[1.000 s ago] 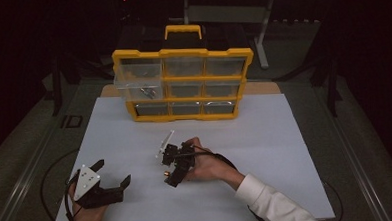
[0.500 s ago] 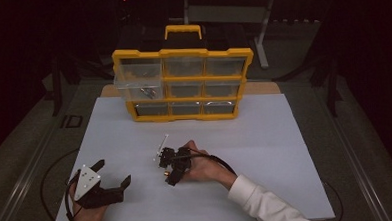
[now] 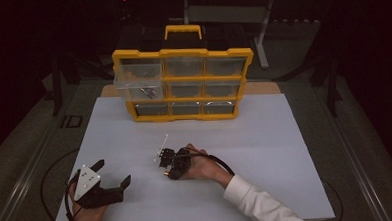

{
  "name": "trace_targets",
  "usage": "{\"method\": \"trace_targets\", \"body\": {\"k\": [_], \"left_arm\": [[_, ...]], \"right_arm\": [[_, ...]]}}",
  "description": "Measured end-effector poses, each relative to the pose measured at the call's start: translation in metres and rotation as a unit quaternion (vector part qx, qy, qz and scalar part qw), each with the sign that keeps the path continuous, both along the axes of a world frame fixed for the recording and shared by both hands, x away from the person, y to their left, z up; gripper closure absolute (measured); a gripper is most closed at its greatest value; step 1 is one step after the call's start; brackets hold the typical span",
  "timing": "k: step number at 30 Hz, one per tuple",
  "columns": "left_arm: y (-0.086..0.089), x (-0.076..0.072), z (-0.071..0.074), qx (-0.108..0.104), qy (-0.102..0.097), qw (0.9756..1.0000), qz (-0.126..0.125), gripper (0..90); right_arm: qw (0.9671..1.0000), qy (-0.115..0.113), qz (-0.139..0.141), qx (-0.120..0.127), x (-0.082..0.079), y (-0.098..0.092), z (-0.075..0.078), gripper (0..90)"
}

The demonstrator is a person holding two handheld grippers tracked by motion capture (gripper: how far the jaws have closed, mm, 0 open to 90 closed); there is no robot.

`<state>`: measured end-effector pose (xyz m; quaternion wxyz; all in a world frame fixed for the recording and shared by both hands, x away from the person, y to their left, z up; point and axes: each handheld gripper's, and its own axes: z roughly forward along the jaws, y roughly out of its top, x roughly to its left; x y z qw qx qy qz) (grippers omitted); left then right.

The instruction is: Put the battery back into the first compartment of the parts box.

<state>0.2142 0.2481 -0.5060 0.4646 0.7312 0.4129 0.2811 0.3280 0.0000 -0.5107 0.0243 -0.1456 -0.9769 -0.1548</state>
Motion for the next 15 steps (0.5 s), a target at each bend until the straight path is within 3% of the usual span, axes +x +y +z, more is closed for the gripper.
{"method": "trace_targets", "body": {"k": [6, 10, 15], "left_arm": [[0.000, 0.000, 0.000, 0.000, -0.001, 1.0000, 0.000, 0.0], [0.000, 0.000, 0.000, 0.000, 0.000, 1.0000, 0.000, 0.0], [0.000, 0.000, 0.000, 0.001, 0.000, 1.0000, 0.000, 0.0]], "right_arm": [[0.9997, -0.018, 0.014, -0.003, -0.003, 0.000, 0.001, 76.8], [0.9998, -0.015, 0.010, 0.009, 0.000, -0.004, 0.007, 76.8], [0.9992, -0.029, -0.006, 0.028, 0.010, -0.013, 0.029, 76.8]]}}
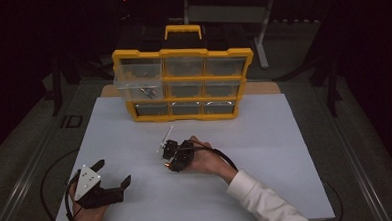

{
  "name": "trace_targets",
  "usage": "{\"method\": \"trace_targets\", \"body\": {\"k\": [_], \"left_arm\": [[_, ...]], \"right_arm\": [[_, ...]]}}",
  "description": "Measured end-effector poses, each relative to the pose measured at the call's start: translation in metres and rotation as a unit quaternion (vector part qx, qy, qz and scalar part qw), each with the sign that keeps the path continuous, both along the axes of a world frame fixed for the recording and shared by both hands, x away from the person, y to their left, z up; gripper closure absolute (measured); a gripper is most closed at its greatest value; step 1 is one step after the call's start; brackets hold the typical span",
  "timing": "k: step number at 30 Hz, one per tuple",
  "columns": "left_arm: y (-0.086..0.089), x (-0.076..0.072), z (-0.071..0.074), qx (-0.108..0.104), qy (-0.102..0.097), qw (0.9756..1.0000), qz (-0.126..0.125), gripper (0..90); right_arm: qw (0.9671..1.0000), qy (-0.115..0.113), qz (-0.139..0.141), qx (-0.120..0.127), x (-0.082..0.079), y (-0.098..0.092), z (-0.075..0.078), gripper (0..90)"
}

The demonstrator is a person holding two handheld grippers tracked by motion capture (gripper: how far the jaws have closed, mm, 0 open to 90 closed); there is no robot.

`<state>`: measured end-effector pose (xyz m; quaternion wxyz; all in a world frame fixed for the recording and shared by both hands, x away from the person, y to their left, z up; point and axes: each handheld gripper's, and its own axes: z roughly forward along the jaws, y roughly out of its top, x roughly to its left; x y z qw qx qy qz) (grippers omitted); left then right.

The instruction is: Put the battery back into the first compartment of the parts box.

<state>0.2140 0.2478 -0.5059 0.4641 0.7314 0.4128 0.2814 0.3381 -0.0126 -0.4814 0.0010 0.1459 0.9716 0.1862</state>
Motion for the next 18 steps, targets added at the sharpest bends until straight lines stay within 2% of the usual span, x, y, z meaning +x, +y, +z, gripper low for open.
{"method": "trace_targets", "body": {"k": [1, 2, 4, 6, 7, 9, 14, 18], "left_arm": [[0.000, 0.000, 0.000, 0.000, 0.000, 1.0000, 0.000, 0.0], [0.000, 0.000, 0.000, -0.001, 0.000, 1.0000, 0.001, 0.0], [0.000, 0.000, 0.000, -0.001, 0.000, 1.0000, 0.001, 0.0], [0.000, 0.000, 0.000, -0.001, 0.000, 1.0000, 0.001, 0.0], [0.000, 0.000, 0.000, -0.001, 0.000, 1.0000, 0.001, 0.0], [0.000, 0.000, 0.000, -0.001, 0.000, 1.0000, 0.001, 0.0], [0.000, 0.000, -0.001, 0.000, 0.000, 1.0000, 0.001, 0.0], [0.001, 0.000, 0.000, -0.001, 0.000, 1.0000, 0.002, 0.0]], "right_arm": [[1.0000, -0.002, -0.003, 0.004, 0.002, -0.002, 0.004, 76.8], [0.9997, -0.008, -0.014, 0.018, 0.007, -0.006, 0.016, 76.8], [0.9996, -0.010, -0.016, 0.022, 0.010, -0.008, 0.021, 76.8], [0.9990, -0.016, -0.024, 0.034, 0.016, -0.013, 0.034, 76.8], [0.9980, -0.021, -0.033, 0.050, 0.022, -0.017, 0.045, 76.8], [0.9975, -0.020, -0.040, 0.054, 0.024, -0.019, 0.051, 76.8], [0.9938, -0.030, -0.058, 0.090, 0.039, -0.025, 0.079, 76.8], [0.9910, -0.046, -0.071, 0.104, 0.048, -0.029, 0.098, 76.7]]}}
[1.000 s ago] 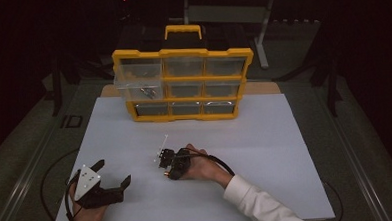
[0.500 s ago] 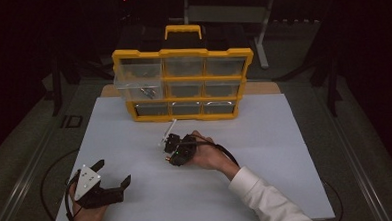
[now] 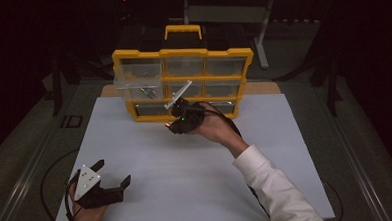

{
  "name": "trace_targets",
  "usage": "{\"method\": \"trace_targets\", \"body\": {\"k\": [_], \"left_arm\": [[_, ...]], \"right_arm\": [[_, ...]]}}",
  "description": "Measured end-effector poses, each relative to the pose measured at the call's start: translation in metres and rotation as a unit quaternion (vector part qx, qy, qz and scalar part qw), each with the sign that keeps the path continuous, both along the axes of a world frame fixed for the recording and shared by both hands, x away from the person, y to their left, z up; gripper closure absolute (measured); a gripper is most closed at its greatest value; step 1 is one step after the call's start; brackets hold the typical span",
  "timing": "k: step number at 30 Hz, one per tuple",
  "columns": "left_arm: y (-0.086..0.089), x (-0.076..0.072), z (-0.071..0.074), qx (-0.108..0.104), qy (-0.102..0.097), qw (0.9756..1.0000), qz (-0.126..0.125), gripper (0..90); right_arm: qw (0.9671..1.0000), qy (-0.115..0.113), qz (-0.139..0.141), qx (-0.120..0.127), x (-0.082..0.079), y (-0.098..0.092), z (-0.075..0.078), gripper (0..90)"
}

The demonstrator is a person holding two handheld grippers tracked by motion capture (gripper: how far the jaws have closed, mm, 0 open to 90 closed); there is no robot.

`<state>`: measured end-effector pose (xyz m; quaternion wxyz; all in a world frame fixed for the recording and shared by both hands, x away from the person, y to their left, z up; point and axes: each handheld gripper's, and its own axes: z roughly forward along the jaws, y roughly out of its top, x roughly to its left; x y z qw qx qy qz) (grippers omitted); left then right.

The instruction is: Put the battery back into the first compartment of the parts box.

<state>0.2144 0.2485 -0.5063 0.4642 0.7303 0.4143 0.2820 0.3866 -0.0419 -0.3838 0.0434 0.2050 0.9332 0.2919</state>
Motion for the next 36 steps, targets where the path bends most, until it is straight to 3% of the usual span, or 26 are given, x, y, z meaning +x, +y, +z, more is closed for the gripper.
{"method": "trace_targets", "body": {"k": [7, 8, 14, 21, 28, 36], "left_arm": [[0.000, 0.000, 0.000, 0.000, 0.000, 1.0000, 0.000, 0.0], [0.000, 0.000, 0.000, 0.001, -0.001, 1.0000, 0.000, 0.0], [0.000, 0.000, 0.000, 0.000, 0.000, 1.0000, 0.001, 0.0], [0.000, 0.000, 0.000, 0.000, -0.001, 1.0000, 0.001, 0.0], [0.000, 0.000, 0.000, 0.000, 0.000, 1.0000, 0.002, 0.0], [0.000, 0.000, 0.000, 0.000, -0.001, 1.0000, 0.001, 0.0]], "right_arm": [[0.9985, -0.019, -0.033, 0.040, 0.015, -0.012, 0.030, 76.8], [0.9971, -0.031, -0.044, 0.053, 0.021, -0.017, 0.041, 76.8], [0.9943, -0.052, -0.067, 0.065, 0.029, -0.023, 0.054, 76.8], [0.9915, -0.062, -0.080, 0.081, 0.035, -0.029, 0.068, 76.7], [0.9840, -0.079, -0.095, 0.128, 0.043, -0.028, 0.095, 76.8], [0.9786, -0.089, -0.101, 0.156, 0.049, -0.018, 0.110, 76.7]]}}
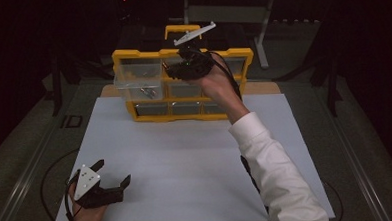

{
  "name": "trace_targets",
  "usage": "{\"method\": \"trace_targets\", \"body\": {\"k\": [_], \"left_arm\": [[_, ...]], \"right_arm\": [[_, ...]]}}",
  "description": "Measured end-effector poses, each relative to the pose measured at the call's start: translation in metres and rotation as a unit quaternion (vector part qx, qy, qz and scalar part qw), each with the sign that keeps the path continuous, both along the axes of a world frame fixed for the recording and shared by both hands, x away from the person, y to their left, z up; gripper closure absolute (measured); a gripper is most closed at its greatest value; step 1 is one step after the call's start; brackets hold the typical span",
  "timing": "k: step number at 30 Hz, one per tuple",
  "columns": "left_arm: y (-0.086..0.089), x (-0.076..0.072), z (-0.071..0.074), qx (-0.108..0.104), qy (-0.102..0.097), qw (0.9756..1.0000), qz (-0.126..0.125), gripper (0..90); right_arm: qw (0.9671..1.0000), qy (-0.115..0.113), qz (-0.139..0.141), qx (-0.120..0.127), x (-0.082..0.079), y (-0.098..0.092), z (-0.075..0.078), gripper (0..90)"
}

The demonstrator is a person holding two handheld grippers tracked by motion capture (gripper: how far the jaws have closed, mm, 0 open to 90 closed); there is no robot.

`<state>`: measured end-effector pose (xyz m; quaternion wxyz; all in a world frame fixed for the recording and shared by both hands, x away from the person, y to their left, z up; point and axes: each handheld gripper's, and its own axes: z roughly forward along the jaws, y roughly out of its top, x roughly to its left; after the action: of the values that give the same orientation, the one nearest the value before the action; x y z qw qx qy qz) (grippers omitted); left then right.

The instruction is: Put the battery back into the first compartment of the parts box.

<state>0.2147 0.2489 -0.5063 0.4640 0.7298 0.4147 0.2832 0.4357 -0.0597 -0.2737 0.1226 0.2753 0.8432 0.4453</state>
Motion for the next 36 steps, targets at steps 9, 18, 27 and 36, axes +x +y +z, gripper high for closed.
{"method": "trace_targets", "body": {"k": [9, 18, 27, 36], "left_arm": [[0.001, 0.000, 0.000, -0.001, 0.000, 1.0000, -0.001, 0.0], [0.001, 0.000, 0.001, -0.003, -0.001, 1.0000, -0.001, 0.0], [0.002, -0.001, 0.000, -0.005, -0.002, 1.0000, -0.001, 0.0], [0.000, 0.000, 0.000, -0.002, 0.001, 1.0000, -0.002, 0.0]], "right_arm": [[0.9996, -0.005, -0.017, 0.020, 0.008, 0.020, 0.012, 76.7], [0.9997, 0.000, -0.015, 0.020, 0.012, 0.038, 0.014, 76.6], [0.9995, 0.022, -0.014, 0.019, 0.017, 0.043, 0.009, 28.8], [0.9994, 0.011, -0.029, 0.016, 0.009, 0.019, 0.004, 13.4]]}}
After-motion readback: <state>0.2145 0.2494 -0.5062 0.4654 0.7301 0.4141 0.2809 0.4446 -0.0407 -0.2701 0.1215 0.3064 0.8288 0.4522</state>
